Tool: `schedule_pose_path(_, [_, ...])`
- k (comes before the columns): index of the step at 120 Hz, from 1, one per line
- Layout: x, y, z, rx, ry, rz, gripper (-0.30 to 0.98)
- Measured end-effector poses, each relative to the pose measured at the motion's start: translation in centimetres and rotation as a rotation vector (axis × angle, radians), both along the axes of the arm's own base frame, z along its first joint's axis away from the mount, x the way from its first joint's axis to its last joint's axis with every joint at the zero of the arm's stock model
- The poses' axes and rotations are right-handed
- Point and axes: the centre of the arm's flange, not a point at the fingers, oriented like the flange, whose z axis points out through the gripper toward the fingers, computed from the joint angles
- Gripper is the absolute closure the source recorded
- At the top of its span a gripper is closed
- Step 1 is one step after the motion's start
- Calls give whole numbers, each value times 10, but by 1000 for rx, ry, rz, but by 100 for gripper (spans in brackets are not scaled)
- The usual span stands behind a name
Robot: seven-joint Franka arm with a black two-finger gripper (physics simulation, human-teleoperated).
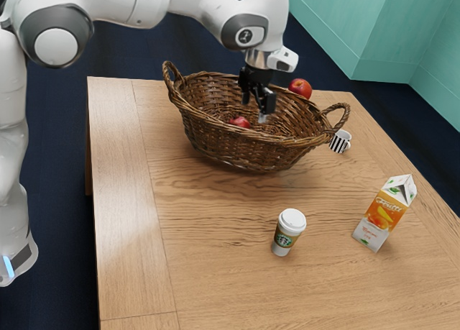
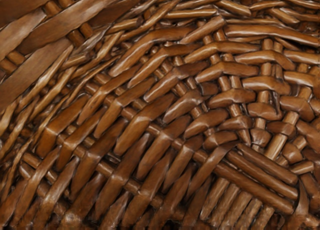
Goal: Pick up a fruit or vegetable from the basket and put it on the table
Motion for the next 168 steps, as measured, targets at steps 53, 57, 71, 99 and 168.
schedule_pose_path(53, [-11, -18, -8, -25, 107, -39, 0])
schedule_pose_path(57, [-11, -19, -9, -26, 113, -40, 0])
schedule_pose_path(71, [-14, -20, -17, -32, 141, -44, 0])
schedule_pose_path(99, [-15, -18, -27, -35, 167, -41, 0])
schedule_pose_path(168, [-8, -26, -41, -30, 188, -59, 29])
